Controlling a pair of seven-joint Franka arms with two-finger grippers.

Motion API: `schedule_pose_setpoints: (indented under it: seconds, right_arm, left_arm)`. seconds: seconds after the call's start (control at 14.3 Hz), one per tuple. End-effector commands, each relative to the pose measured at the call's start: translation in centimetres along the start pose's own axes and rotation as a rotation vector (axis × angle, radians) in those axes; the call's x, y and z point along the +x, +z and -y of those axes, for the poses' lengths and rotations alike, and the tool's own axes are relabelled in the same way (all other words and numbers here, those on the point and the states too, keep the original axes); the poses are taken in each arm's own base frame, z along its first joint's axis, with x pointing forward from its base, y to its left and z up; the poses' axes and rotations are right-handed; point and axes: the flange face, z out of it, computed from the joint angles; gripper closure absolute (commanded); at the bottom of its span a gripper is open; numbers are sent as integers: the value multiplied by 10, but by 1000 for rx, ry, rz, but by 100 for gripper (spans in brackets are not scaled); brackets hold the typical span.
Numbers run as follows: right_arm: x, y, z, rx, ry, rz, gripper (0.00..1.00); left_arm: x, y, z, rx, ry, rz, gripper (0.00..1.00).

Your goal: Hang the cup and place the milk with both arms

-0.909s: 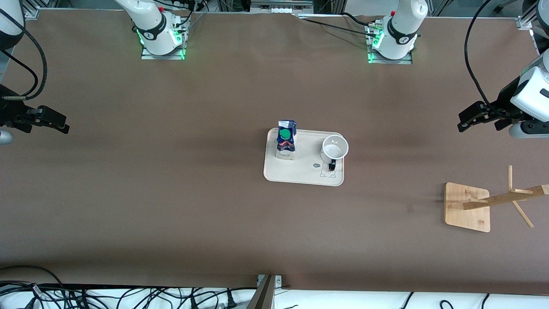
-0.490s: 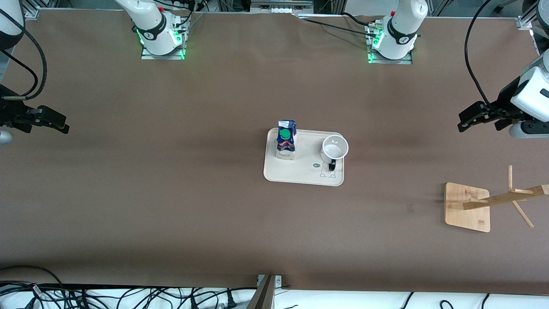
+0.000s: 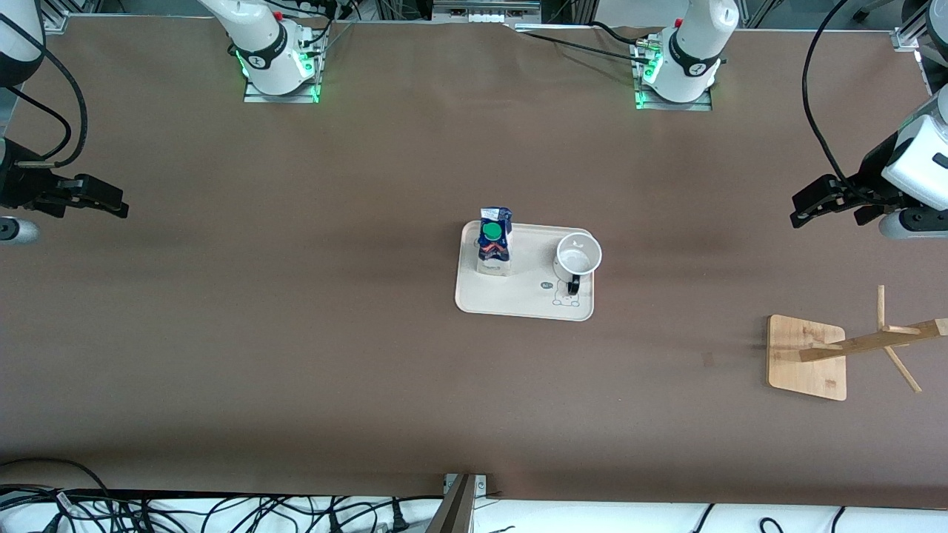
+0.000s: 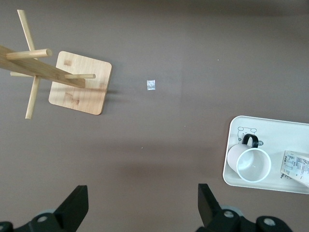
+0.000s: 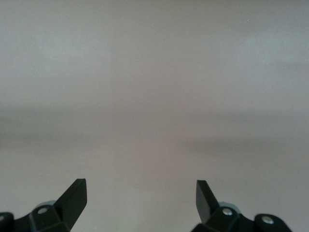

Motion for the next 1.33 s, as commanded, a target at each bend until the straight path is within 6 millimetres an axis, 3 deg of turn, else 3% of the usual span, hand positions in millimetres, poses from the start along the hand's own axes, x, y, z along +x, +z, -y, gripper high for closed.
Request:
schedule_pose_setpoints:
  seconds: [0.0, 0.21, 0.35, 0.56, 0.84, 1.26]
  right_arm:
    - [9, 16, -3, -1, -62, 37, 0]
    - [26, 43, 2, 50, -57, 44, 0]
    - [43, 54, 23, 113, -47, -4, 0]
    - [60, 74, 64, 228, 126, -4, 0]
    - [71, 91, 141, 249, 136, -30, 0]
    - [54, 97, 256, 238, 59, -46, 0]
  left_arm:
    - [4, -5, 0, 19, -5, -6, 0]
    - [4, -5, 0, 19, -5, -6, 0]
    - [4, -4, 1, 19, -7, -4, 0]
    - [4, -4, 1, 19, -7, -4, 0]
    - [5, -3, 1, 19, -7, -3, 0]
    - [5, -3, 2, 19, -8, -3, 0]
